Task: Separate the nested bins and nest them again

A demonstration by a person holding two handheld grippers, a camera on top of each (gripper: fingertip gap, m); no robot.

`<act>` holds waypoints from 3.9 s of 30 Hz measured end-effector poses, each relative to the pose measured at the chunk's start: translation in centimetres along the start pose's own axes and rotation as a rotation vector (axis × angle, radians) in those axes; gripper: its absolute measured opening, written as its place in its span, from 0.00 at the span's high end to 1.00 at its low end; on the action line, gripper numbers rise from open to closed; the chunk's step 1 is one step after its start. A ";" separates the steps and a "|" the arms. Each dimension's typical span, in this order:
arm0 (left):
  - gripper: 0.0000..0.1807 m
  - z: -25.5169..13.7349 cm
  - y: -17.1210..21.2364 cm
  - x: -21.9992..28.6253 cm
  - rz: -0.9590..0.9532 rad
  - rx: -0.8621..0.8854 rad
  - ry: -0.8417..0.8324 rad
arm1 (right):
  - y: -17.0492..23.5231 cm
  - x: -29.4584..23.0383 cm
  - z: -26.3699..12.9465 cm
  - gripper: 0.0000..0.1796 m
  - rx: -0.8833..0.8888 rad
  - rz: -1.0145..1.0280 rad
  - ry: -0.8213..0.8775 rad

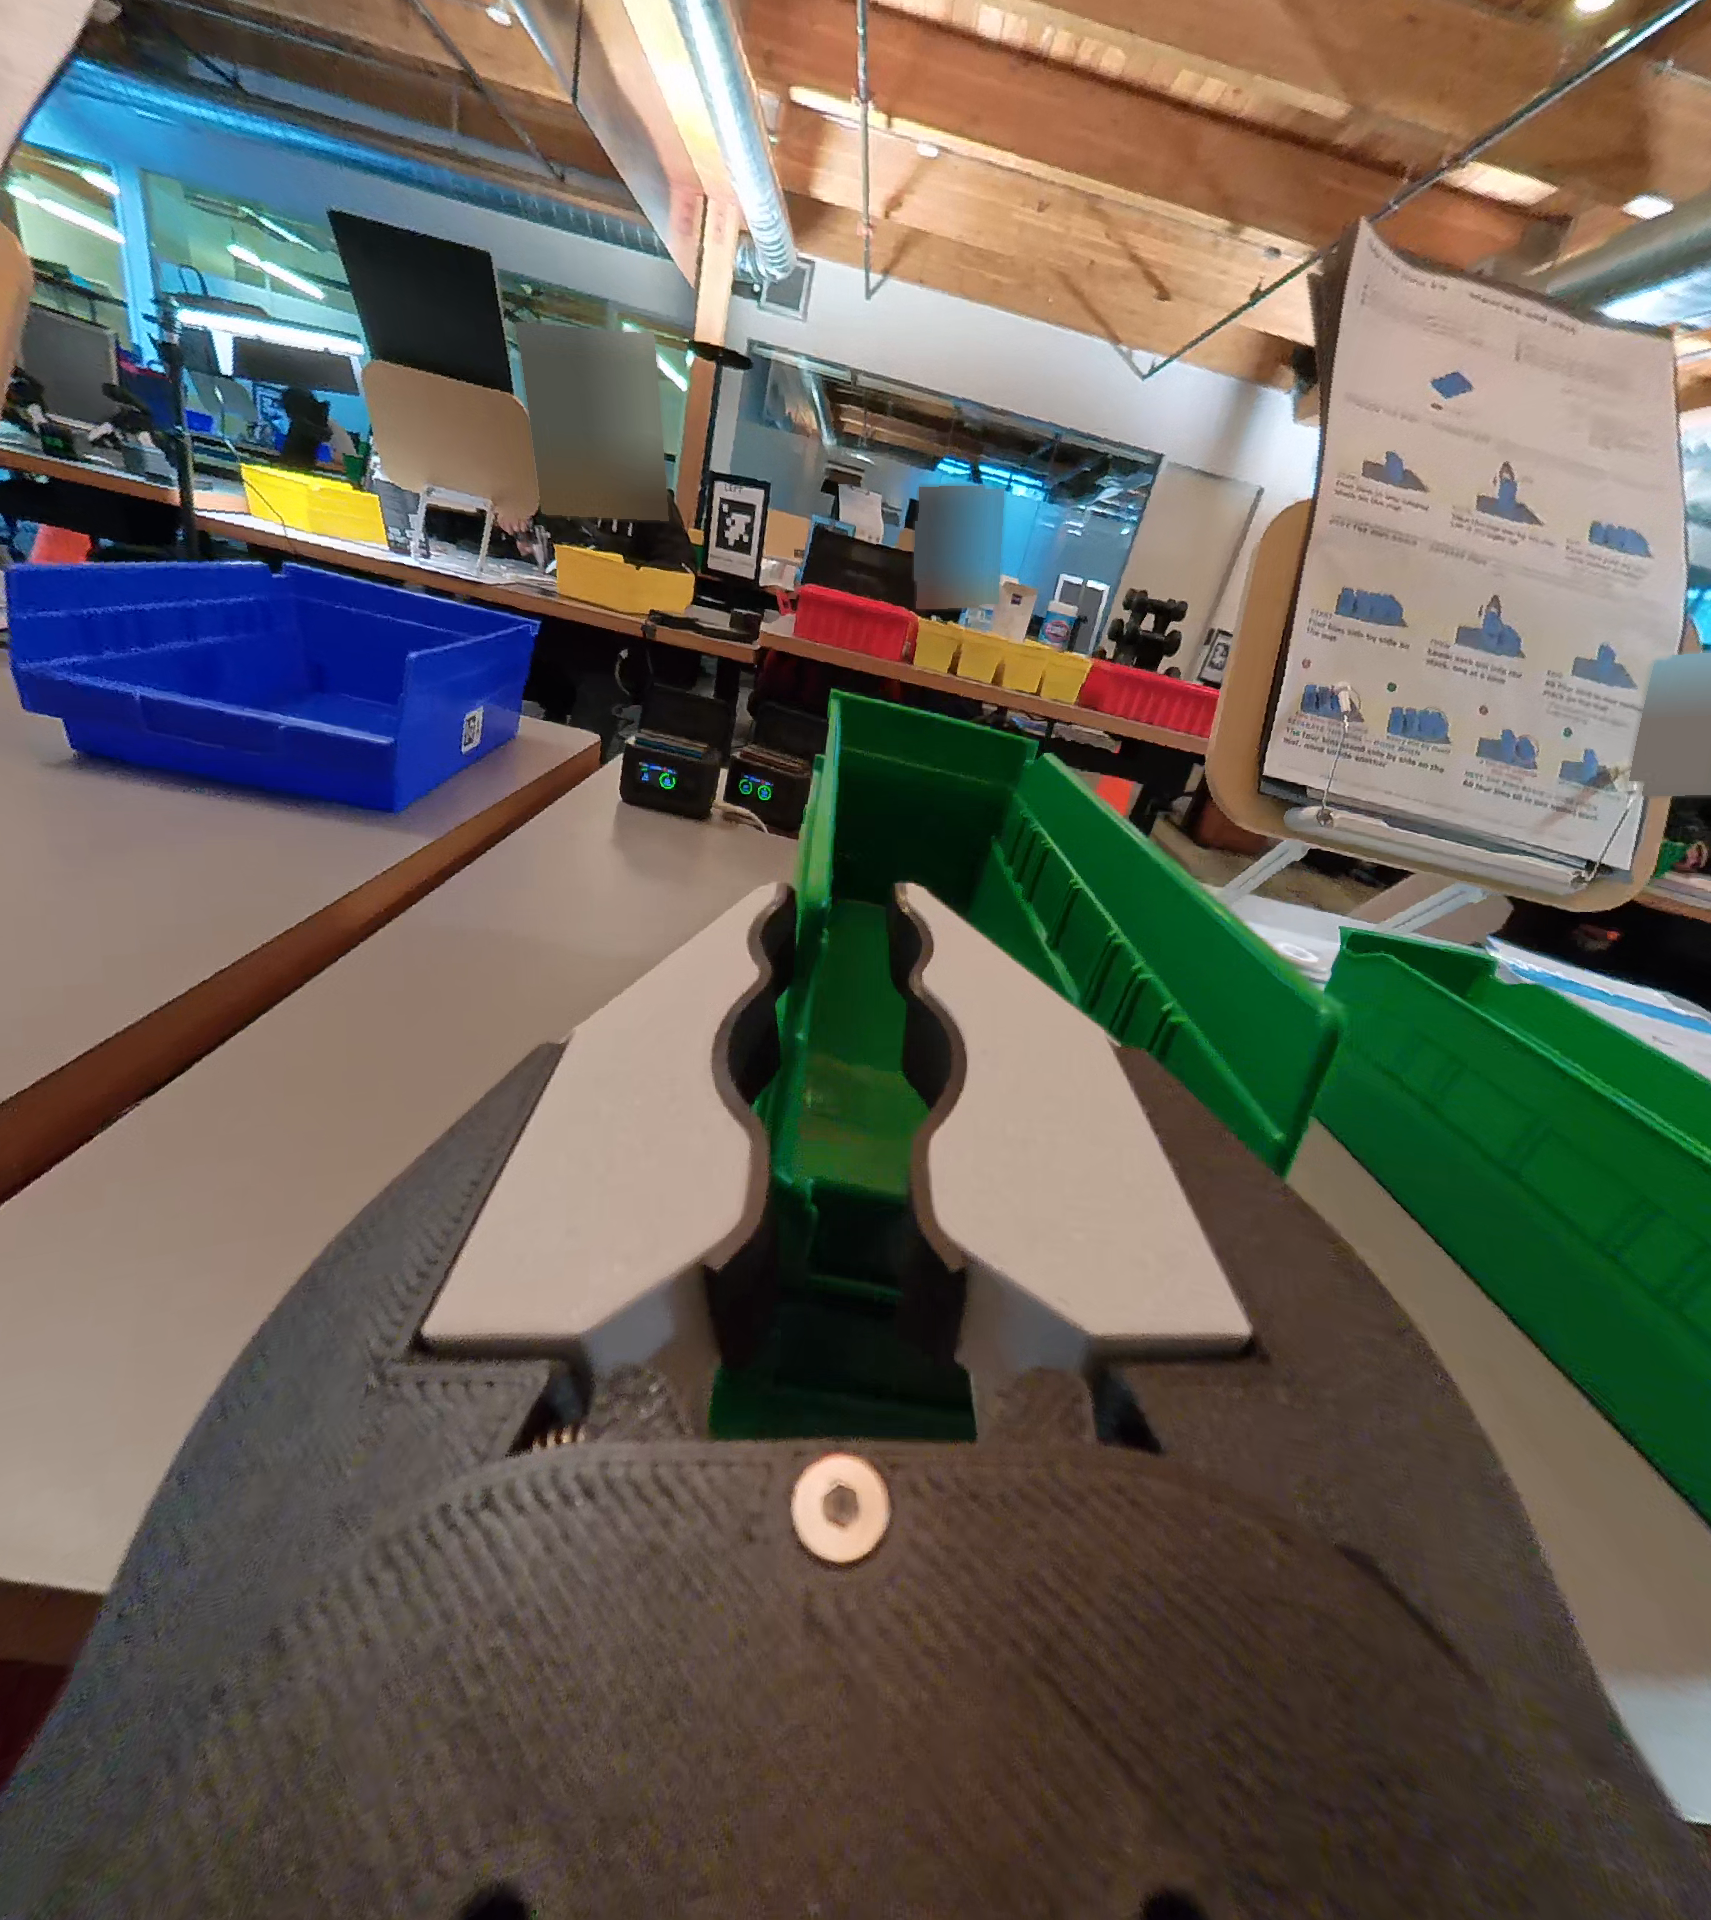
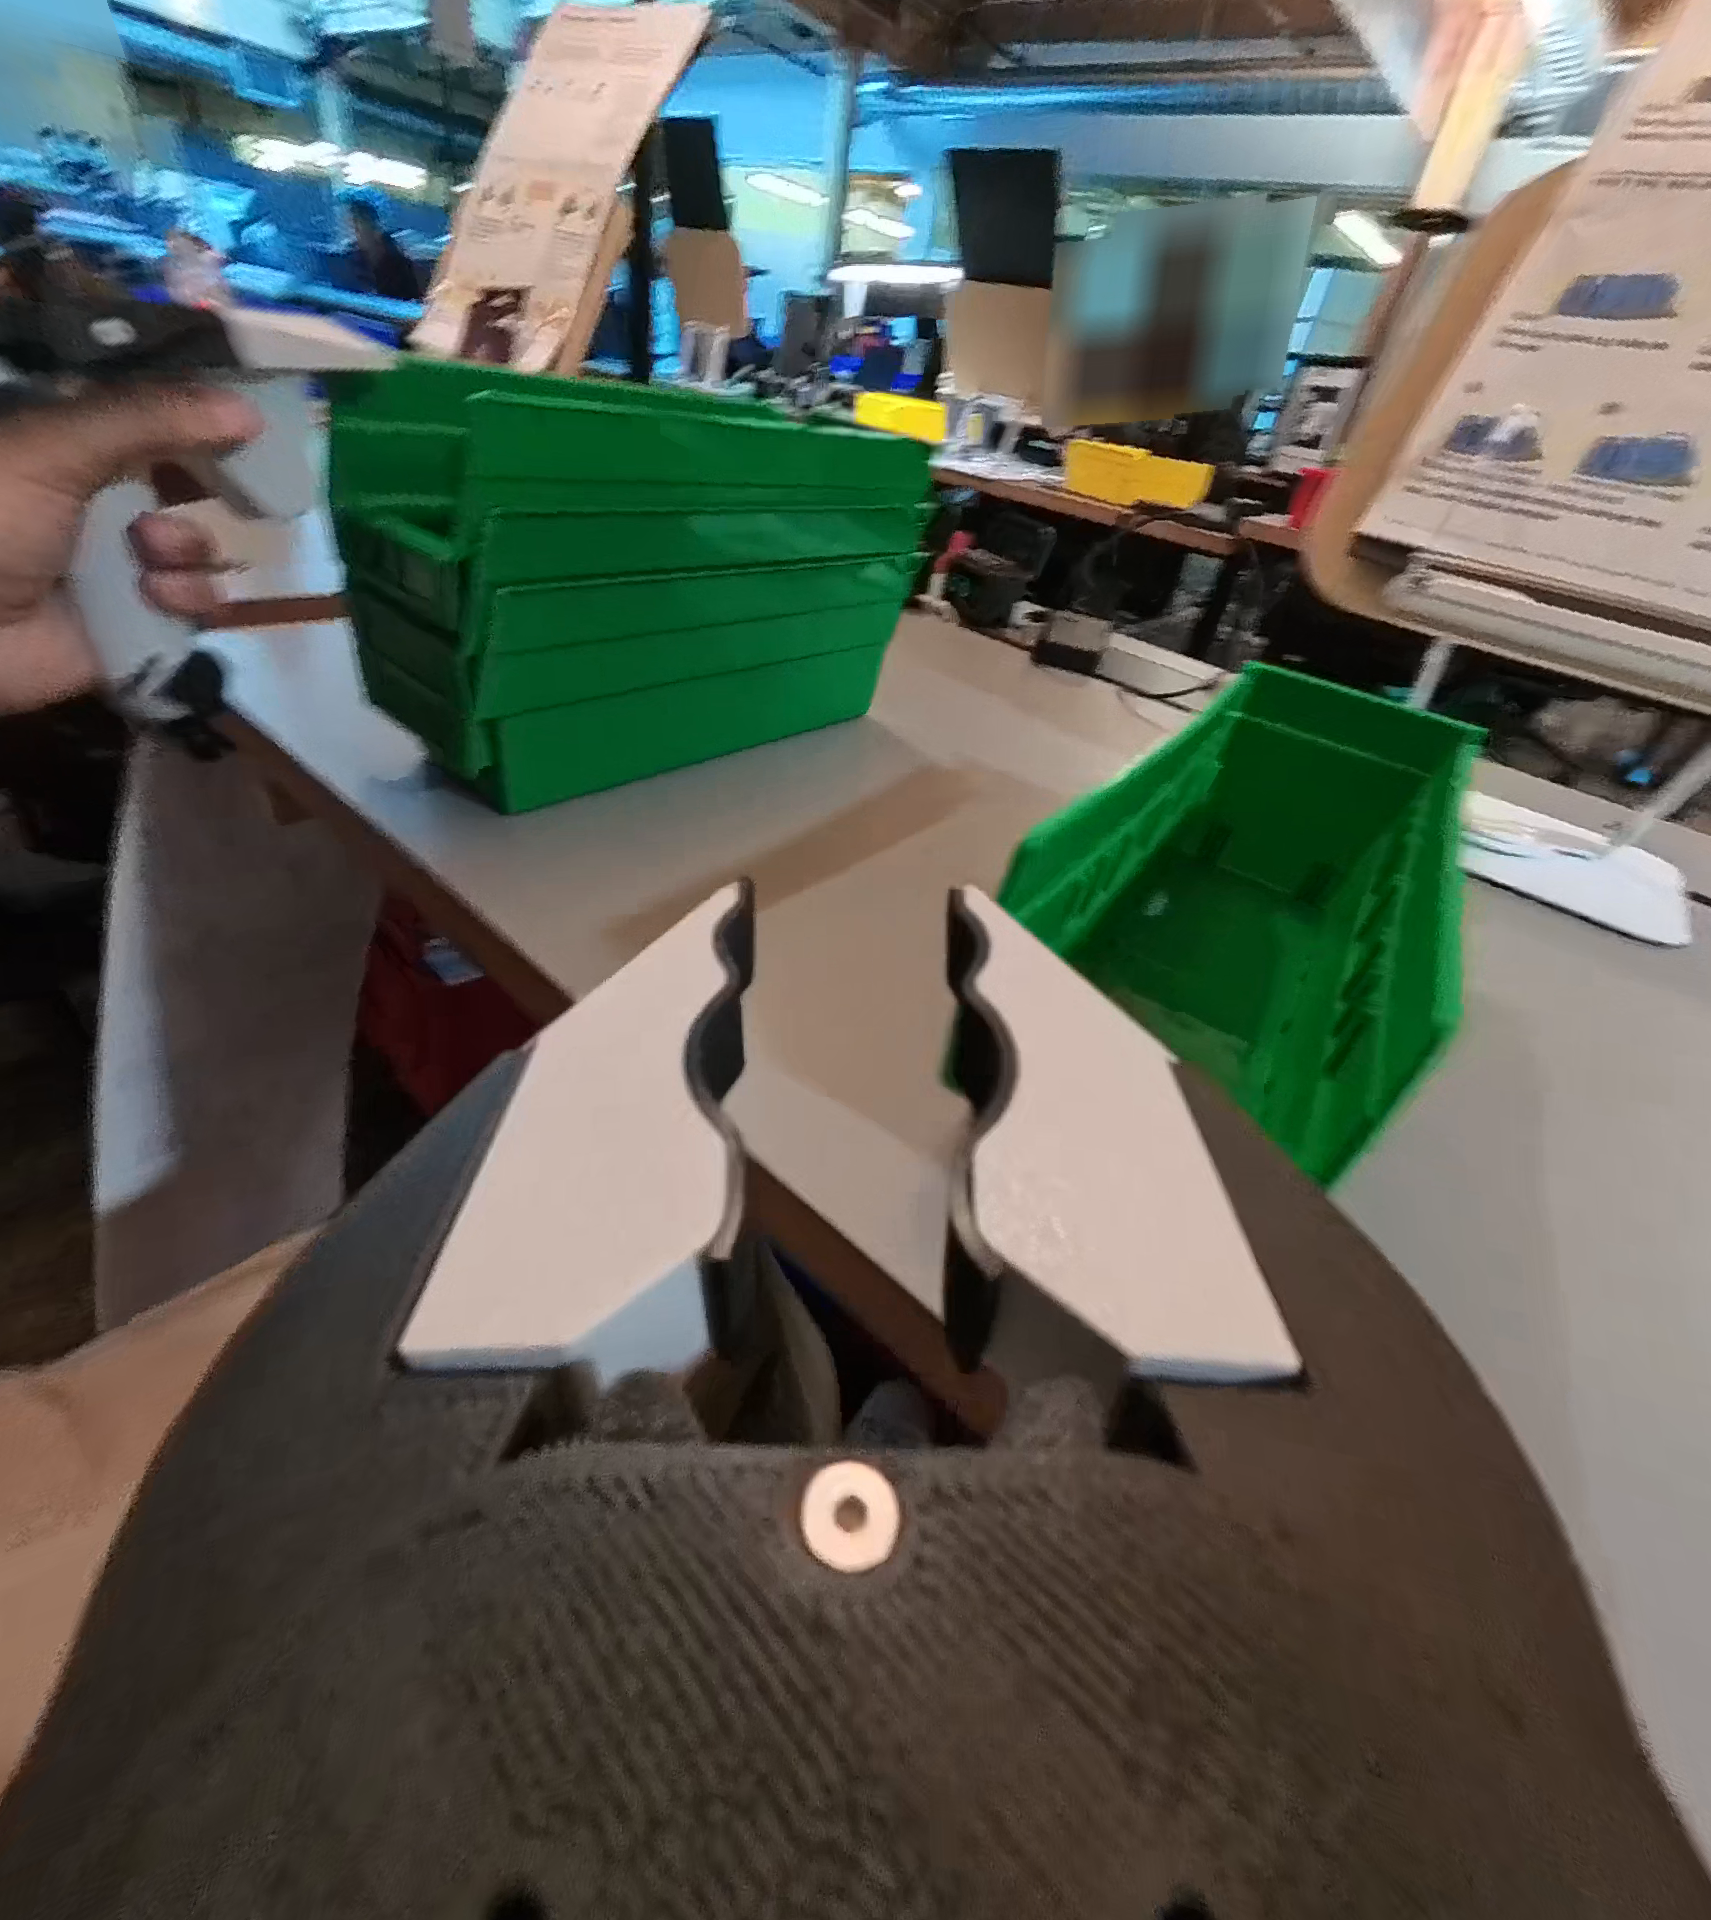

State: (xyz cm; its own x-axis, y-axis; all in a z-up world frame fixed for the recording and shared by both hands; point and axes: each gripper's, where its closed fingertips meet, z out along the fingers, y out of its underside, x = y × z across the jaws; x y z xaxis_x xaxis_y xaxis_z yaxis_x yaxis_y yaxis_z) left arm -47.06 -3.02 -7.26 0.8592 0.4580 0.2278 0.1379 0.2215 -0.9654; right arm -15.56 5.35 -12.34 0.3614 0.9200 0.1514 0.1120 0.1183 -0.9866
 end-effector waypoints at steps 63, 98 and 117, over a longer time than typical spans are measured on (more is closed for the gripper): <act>0.74 -8.9 10.1 27.9 -0.106 -0.289 0.739 | -0.4 6.9 0.3 1.00 0.021 0.115 0.311; 0.99 -2.1 -0.9 19.3 -0.033 -0.068 0.421 | -3.1 -2.4 0.0 0.89 0.180 -0.327 0.075; 0.99 3.6 -5.0 1.8 0.032 -0.355 0.118 | 0.1 -1.9 0.9 0.88 0.044 -0.325 0.056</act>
State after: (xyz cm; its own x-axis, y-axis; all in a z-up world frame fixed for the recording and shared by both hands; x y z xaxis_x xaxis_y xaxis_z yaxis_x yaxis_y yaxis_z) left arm -47.97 -0.24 -1.60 0.9139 0.3532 0.2002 0.2543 -0.1136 -0.9604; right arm -17.06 3.93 -12.78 0.3639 0.8095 0.4607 0.1899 0.4198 -0.8875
